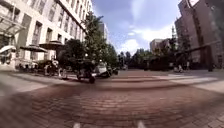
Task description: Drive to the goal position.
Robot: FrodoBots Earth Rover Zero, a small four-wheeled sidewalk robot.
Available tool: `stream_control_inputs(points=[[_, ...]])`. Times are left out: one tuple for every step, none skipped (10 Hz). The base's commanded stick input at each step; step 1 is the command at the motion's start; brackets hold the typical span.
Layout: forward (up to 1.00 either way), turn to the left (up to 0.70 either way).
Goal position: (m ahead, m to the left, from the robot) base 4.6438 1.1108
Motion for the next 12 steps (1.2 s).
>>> stream_control_inputs(points=[[0.7,0.0],[0.7,0.0],[0.7,0.0],[0.7,0.0],[0.7,0.0],[0.7,0.0],[0.7,0.0],[0.7,0.0],[0.7,0.0],[0.7,-0.03],[0.7,-0.09],[0.7,-0.14]])
